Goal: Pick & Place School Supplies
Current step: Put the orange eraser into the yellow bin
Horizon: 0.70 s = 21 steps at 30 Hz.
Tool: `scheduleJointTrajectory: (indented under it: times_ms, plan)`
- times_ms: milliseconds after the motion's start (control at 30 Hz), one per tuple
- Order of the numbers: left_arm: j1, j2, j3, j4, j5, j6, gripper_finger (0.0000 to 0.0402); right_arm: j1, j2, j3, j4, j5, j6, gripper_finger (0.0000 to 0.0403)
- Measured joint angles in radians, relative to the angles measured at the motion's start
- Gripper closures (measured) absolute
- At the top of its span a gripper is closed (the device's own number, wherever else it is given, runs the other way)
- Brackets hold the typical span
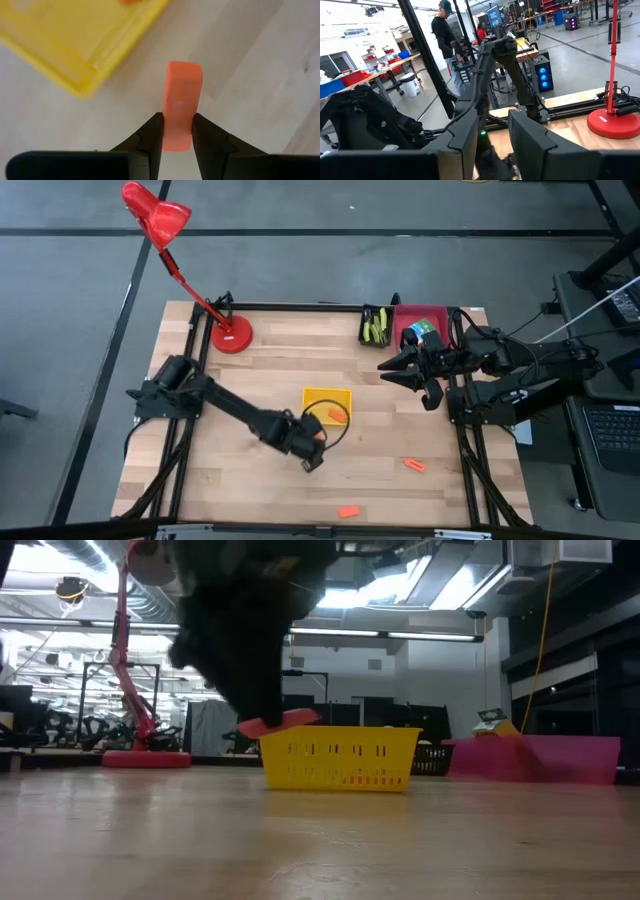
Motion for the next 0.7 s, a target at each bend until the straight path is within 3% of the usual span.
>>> scheduleJointTrajectory:
  times_ms: [300, 700]
  plan:
    - [0.143, -0.028, 0.0, 0.007, 0.067, 0.239, 0.0311, 0.0, -0.001, 0.0, -0.003, -0.014, -0.012, 0.0289]
    - [0.253, -0.071, 0.0, 0.03, 0.113, 0.345, 0.0311, -0.003, -0.016, 0.001, -0.019, -0.031, -0.023, 0.0289]
